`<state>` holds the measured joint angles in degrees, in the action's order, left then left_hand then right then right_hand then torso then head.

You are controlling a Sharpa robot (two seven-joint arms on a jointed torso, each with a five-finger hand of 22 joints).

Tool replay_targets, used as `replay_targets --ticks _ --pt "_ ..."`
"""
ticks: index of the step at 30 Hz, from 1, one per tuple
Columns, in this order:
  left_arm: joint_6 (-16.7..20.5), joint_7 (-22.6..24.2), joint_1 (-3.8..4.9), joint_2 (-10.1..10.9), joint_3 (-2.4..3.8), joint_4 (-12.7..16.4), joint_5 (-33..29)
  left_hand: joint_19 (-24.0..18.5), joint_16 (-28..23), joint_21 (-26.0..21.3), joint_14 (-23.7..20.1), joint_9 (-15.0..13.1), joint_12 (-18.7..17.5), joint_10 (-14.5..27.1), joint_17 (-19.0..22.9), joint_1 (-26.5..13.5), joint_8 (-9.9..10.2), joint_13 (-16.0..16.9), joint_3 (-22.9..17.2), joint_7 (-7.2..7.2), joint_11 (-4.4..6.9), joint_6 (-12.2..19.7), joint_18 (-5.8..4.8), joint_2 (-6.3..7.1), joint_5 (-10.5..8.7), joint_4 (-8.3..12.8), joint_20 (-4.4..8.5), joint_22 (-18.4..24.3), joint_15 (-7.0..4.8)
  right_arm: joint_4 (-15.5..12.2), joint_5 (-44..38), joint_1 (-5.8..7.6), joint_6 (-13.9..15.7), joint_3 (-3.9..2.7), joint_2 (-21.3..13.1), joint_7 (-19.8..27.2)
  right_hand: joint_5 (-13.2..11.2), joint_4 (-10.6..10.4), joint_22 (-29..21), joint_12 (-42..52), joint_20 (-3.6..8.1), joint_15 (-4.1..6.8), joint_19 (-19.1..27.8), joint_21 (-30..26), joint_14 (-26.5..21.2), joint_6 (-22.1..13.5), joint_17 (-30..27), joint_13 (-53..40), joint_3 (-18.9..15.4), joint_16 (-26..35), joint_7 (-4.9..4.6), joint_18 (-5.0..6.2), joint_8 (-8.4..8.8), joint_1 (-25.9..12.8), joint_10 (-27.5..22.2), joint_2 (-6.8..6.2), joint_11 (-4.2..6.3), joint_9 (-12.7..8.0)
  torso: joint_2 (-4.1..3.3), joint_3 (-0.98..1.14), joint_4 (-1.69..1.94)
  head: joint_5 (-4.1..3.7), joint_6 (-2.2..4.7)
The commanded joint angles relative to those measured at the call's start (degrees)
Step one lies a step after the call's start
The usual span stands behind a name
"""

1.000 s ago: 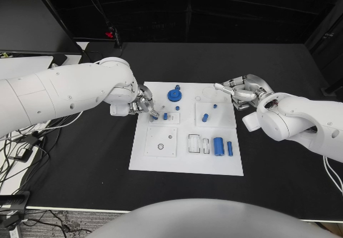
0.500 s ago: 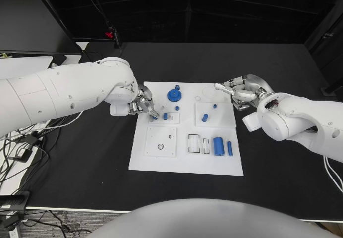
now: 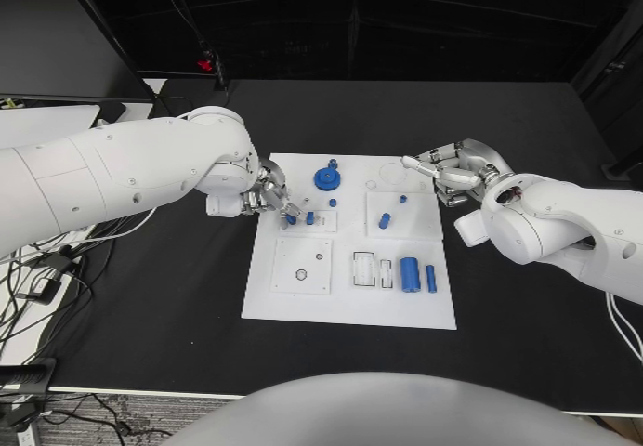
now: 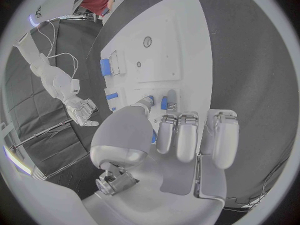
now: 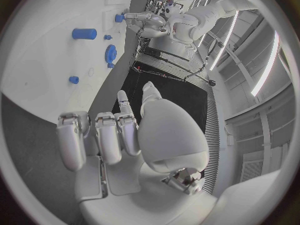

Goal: Assemble the parts on the task board

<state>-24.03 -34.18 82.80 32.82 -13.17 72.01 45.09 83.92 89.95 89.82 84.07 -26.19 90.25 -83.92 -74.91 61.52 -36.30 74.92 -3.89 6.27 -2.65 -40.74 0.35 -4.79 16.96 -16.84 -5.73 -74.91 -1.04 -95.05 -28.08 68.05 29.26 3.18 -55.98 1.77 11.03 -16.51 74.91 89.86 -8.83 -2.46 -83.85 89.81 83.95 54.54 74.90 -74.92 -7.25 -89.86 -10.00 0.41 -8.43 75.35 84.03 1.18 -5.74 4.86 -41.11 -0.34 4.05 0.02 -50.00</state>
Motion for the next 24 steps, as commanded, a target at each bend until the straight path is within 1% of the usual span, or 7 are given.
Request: replay_targets --ticks 1,4,6,11,14,24 --pt "-0.8 -0.4 -0.38 0.0 -0.27 -0.1 0.3 6.1 0.0 0.2 5.9 0.3 -0.3 -6.1 -15.1 -1.1 -0.1 15.1 1.1 0.15 -0.17 0.4 -0.35 -0.07 -1.23 0.0 -0.11 -15.1 0.21 -0.1 0.1 0.07 -0.2 -0.03 0.0 0.2 0.2 0.0 15.1 0.1 0.19 0.2 -6.2 0.2 6.1 -0.1 15.1 -15.1 -0.4 -0.1 0.39 -0.41 -0.36 -0.1 6.0 0.48 0.27 0.1 -0.03 0.0 -0.03 -0.09 0.0" --pt "-0.4 -0.1 -0.38 0.0 -0.27 -0.1 0.3 6.1 0.0 0.2 5.9 0.3 -0.3 -6.1 -15.1 -2.0 -0.3 15.1 2.5 0.18 -0.19 0.5 -0.35 -0.13 -2.18 0.0 -0.12 -15.1 0.23 -0.1 0.1 0.07 -0.2 -0.03 0.0 0.2 0.2 0.0 15.1 0.1 0.19 0.2 -6.2 0.2 6.1 -0.1 15.1 -15.1 -0.4 -0.1 0.39 -0.41 -0.36 -0.1 6.0 0.48 0.27 0.1 -0.02 0.03 0.02 -0.2 0.0" --pt "-0.2 0.1 -0.38 0.1 -0.27 -0.2 0.3 6.1 0.0 0.2 5.9 0.2 -0.3 -6.1 -15.1 -2.8 -0.4 15.1 3.4 0.2 -0.21 0.5 -0.35 -0.22 -2.39 0.0 -0.13 -15.1 0.24 -0.1 0.1 0.07 -0.2 -0.03 0.0 0.2 0.2 0.0 15.1 0.1 0.19 0.2 -6.2 0.2 6.1 -0.1 15.1 -15.1 -0.4 -0.1 0.39 -0.41 -0.36 -0.1 6.0 0.48 0.27 0.1 0.0 0.03 0.03 -0.26 0.0" --pt "0.8 1.1 -0.38 0.4 -0.27 -0.1 0.3 6.1 0.0 0.2 5.9 0.2 -0.3 -6.1 -15.1 -4.2 -0.6 15.1 5.0 0.22 -0.22 0.6 -0.35 -0.3 -2.59 0.0 -0.16 -15.1 0.27 0.0 0.1 0.07 -0.2 -0.03 0.0 0.2 0.2 0.0 15.1 0.1 0.19 0.2 -6.2 0.2 6.1 -0.1 15.1 -15.1 -0.4 -0.1 0.39 -0.41 -0.36 -0.1 6.0 0.49 0.27 0.1 -0.04 0.01 -0.02 -0.23 0.0" --pt "1.1 1.7 -0.38 0.4 -0.27 -0.1 0.3 6.1 0.0 0.2 5.9 0.1 -0.3 -6.1 -15.1 -4.4 -0.7 15.1 5.4 0.22 -0.22 0.5 -0.35 -0.32 -2.6 0.0 -0.16 -15.1 0.27 0.0 0.1 0.07 -0.2 -0.03 0.1 0.2 0.2 0.0 15.1 0.1 0.2 0.21 -6.2 0.2 6.1 -0.1 15.1 -15.1 -0.4 -0.1 0.4 -0.41 -0.38 0.0 6.0 0.51 0.27 0.1 -0.02 -0.02 -0.01 -0.31 0.0" --pt "1.1 2.7 -0.38 0.5 -0.27 0.0 0.3 6.1 0.0 0.2 5.9 0.1 -0.3 -6.1 -15.1 -5.1 -0.8 15.1 6.1 0.2 -0.22 0.5 -0.35 -0.69 -2.44 0.0 -0.17 -15.1 0.27 0.2 0.1 0.07 -0.2 -0.03 0.2 0.0 0.2 0.0 15.1 0.1 0.2 0.21 -6.2 0.2 6.1 -0.1 15.1 -15.1 -0.4 -0.1 0.4 -0.41 -0.38 0.0 6.0 0.51 0.27 0.1 -0.03 0.01 -0.01 -0.31 0.0"
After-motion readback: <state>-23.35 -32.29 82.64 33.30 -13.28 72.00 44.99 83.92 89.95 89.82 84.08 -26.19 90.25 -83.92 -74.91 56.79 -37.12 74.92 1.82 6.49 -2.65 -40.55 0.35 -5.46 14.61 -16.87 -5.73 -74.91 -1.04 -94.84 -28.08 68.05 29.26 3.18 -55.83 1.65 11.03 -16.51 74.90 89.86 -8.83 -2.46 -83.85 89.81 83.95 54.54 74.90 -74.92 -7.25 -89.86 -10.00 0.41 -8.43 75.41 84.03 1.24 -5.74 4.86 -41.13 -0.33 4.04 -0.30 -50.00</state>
